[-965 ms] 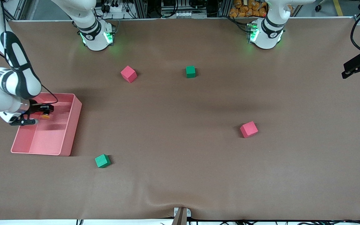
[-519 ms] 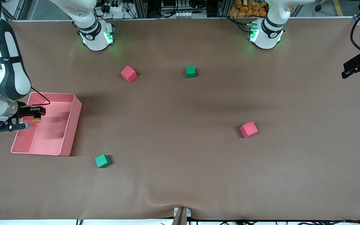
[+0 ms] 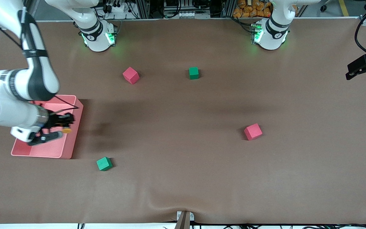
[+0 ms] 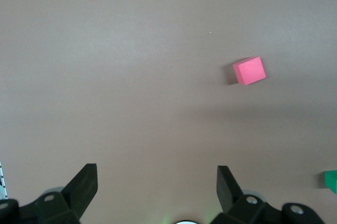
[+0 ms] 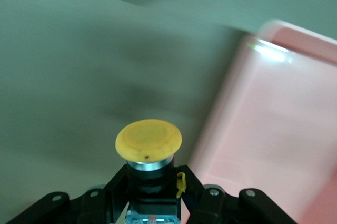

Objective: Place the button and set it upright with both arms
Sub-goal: 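Lift the button out of the tray and carry it to mid-table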

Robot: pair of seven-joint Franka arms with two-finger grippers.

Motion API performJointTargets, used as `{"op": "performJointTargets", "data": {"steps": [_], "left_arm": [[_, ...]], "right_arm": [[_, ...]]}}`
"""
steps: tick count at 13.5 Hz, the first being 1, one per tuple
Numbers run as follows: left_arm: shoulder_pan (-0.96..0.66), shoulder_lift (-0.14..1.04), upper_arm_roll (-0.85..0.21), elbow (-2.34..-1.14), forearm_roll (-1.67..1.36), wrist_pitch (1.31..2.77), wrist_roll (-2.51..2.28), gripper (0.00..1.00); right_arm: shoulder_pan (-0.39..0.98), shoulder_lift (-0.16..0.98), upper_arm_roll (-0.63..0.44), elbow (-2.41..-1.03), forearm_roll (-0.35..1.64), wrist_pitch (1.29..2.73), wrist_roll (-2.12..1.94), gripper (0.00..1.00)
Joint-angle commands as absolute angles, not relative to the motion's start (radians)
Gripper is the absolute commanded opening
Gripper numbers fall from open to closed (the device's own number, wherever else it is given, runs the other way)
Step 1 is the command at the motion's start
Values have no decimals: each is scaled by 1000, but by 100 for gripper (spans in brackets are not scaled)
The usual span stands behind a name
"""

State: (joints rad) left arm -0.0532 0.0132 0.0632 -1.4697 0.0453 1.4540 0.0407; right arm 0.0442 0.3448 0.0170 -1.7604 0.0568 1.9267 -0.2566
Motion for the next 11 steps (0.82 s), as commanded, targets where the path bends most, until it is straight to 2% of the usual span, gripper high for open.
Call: {"op": "performJointTargets", "data": {"steps": [1, 4, 8, 11], "left_arm": [[-55, 21, 63, -1459, 34, 1440, 35, 100], [-58, 29, 61, -1460, 34, 1440, 37, 100], [-61, 32, 60, -1460, 28, 1442, 37, 100], [-61, 38, 61, -1460, 21, 1442, 44, 100]], "right_arm": [[188, 428, 5, -1655, 90, 1905, -119, 0], [352, 507, 3, -1571, 184, 1907, 79, 0], [532, 722, 5, -1357, 219, 1924, 292, 0], [647, 822, 5, -1298, 275, 2023, 415, 0]]}}
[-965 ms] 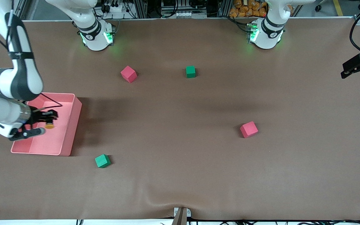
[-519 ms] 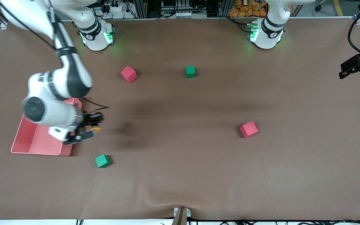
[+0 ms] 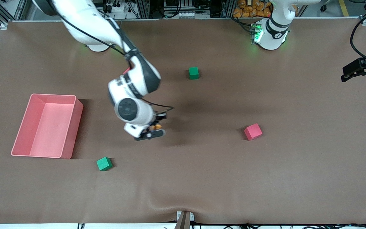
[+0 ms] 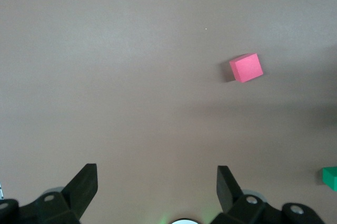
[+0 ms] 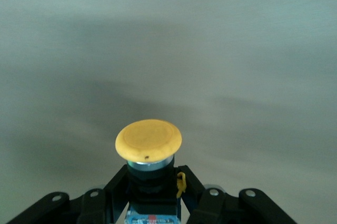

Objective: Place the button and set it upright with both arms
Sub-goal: 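Lift the button out of the tray and carry it to mid-table, then lower the button onto the table with the right gripper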

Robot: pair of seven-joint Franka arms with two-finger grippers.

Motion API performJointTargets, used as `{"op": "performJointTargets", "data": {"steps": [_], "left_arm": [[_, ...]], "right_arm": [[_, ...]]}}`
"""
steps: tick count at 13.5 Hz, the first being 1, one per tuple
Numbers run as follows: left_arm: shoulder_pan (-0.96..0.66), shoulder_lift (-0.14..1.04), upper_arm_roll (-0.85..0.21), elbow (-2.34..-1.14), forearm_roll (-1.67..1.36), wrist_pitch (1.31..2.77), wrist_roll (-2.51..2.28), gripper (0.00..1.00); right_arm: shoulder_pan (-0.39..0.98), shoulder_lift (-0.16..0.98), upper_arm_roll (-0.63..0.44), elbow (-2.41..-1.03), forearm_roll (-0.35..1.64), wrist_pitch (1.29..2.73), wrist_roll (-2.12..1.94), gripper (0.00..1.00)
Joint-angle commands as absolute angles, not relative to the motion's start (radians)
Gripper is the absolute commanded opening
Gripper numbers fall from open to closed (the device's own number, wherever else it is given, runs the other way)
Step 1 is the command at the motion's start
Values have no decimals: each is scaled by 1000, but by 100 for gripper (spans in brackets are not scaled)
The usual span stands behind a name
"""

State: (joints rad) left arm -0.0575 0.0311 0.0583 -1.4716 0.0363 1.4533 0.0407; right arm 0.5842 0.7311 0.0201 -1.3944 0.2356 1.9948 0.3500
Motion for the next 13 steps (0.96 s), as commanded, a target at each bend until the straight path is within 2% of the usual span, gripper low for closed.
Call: {"op": "performJointTargets", "data": {"steps": [1, 3, 7, 11, 12, 13], "left_arm": [[-60, 38, 61, -1462, 20, 1440, 46, 100], [-60, 38, 61, -1462, 20, 1440, 46, 100], [-61, 40, 61, -1471, 20, 1440, 48, 100], [-63, 40, 60, -1473, 20, 1440, 48, 100], [-63, 40, 60, -1473, 18, 1440, 46, 100], [-63, 40, 60, -1476, 18, 1440, 48, 100]], "right_arm": [[667, 853, 5, -1284, 276, 2045, 417, 0], [701, 903, 6, -1240, 276, 2045, 426, 0], [707, 925, 6, -1239, 276, 2043, 451, 0], [709, 954, 6, -1241, 276, 2046, 491, 11], [713, 957, 6, -1241, 275, 2048, 500, 15], [716, 960, 6, -1241, 275, 2048, 499, 40]]}}
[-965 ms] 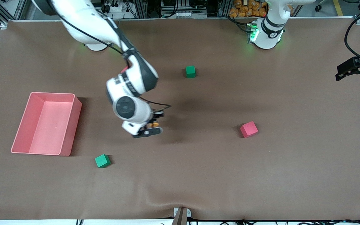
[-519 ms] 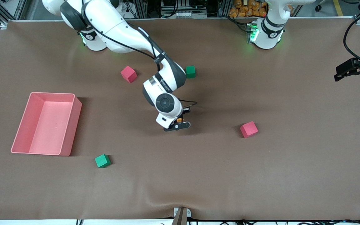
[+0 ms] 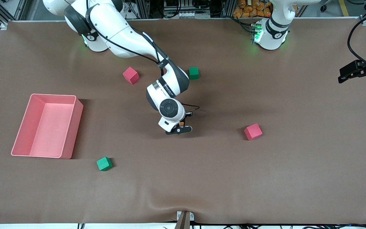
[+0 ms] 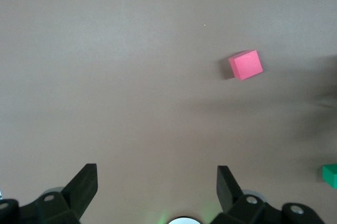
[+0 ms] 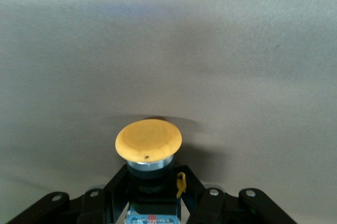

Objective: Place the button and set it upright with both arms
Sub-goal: 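Lower the button onto the table with the right gripper, then release the button and withdraw the right gripper while the left gripper approaches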

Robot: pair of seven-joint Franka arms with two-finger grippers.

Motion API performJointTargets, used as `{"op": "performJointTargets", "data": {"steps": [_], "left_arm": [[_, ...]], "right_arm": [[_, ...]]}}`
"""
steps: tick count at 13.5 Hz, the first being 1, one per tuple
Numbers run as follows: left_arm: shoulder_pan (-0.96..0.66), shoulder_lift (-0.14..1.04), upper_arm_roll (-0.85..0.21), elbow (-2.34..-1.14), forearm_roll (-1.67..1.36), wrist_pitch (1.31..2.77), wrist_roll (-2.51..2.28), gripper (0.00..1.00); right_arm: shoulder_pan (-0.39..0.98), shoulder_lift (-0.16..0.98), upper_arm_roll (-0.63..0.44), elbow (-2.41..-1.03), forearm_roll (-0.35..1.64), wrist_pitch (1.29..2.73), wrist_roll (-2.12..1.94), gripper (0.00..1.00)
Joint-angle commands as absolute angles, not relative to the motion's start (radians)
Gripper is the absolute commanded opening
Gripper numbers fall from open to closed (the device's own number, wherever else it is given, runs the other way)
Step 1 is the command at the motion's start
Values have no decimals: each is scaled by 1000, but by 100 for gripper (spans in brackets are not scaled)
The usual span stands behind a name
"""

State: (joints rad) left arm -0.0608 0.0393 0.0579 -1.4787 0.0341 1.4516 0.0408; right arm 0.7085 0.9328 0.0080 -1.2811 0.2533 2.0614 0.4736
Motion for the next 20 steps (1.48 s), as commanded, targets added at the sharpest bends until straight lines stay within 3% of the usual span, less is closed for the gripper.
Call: {"op": "performJointTargets", "data": {"steps": [1, 7, 11, 15, 20], "left_arm": [[-63, 40, 60, -1476, 18, 1440, 48, 100], [-78, 41, 61, -1467, 2, 1443, 35, 100], [-119, 92, 60, -1462, -57, 1453, -47, 100], [-202, 141, 61, -1462, -121, 1488, -233, 100], [-368, 256, 61, -1460, -158, 1600, -441, 100]], "right_arm": [[716, 960, 6, -1243, 273, 2048, 492, 99], [703, 905, 6, -1243, 279, 2033, 492, 100], [683, 813, -3, -1243, 276, 1933, 491, 100], [522, 660, -5, -1255, 264, 1783, 395, 100], [278, 435, -5, -1394, 140, 1769, 250, 100]]}}
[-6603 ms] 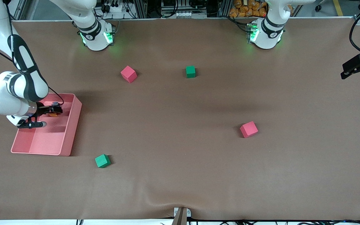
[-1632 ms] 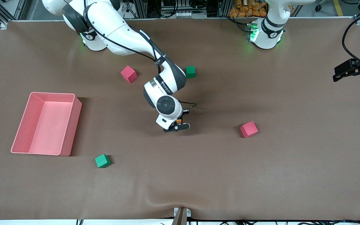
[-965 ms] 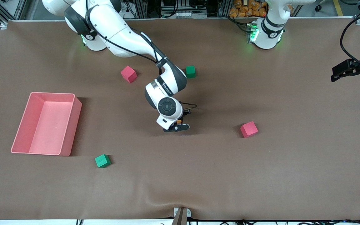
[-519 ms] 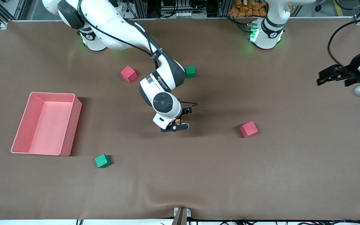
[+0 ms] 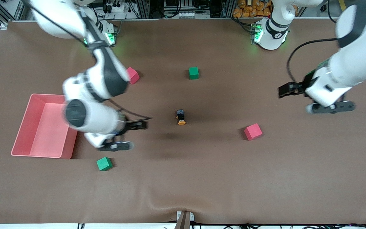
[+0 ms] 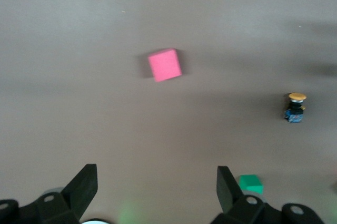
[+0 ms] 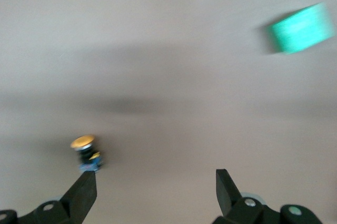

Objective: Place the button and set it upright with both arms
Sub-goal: 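Release the button and withdraw the right gripper while the left gripper approaches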

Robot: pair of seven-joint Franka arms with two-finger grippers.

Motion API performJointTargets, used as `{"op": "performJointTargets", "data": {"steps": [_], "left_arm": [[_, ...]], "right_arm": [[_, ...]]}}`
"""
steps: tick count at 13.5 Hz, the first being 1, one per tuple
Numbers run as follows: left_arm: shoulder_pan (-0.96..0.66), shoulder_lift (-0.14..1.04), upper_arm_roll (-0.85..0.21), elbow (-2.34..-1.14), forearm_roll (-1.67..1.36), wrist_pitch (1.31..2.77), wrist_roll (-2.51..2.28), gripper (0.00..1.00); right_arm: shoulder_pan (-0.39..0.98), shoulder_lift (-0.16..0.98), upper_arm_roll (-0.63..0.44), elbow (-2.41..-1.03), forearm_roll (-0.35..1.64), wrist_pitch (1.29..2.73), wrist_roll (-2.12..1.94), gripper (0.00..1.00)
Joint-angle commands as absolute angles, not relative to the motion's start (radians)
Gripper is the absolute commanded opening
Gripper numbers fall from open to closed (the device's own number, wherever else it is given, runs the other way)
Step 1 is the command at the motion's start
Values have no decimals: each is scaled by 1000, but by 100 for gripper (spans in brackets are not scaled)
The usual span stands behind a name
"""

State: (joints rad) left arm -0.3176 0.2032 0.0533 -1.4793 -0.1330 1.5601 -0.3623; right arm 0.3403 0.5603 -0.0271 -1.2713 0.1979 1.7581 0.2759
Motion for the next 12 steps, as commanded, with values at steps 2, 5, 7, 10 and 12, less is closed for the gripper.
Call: {"op": "performJointTargets", "data": {"steps": [2, 5, 7, 10, 12], "left_arm": [[-409, 322, 60, -1436, -188, 1643, -469, 100], [-426, 432, 63, -1384, -346, 1661, -518, 100], [-466, 520, 61, -1310, -354, 1666, -546, 100], [-525, 615, 63, -1290, -354, 1745, -589, 100], [-529, 655, 58, -1282, -394, 1770, -592, 100]], "right_arm": [[186, 344, -5, -1448, 118, 1767, 227, 100], [47, 208, -5, -1547, 100, 1766, 77, 100], [-23, 83, -6, -1641, 83, 1767, -36, 100], [-67, -50, -8, -1678, 40, 1673, -94, 100], [-55, -75, -18, -1634, 8, 1568, -89, 100]]}}
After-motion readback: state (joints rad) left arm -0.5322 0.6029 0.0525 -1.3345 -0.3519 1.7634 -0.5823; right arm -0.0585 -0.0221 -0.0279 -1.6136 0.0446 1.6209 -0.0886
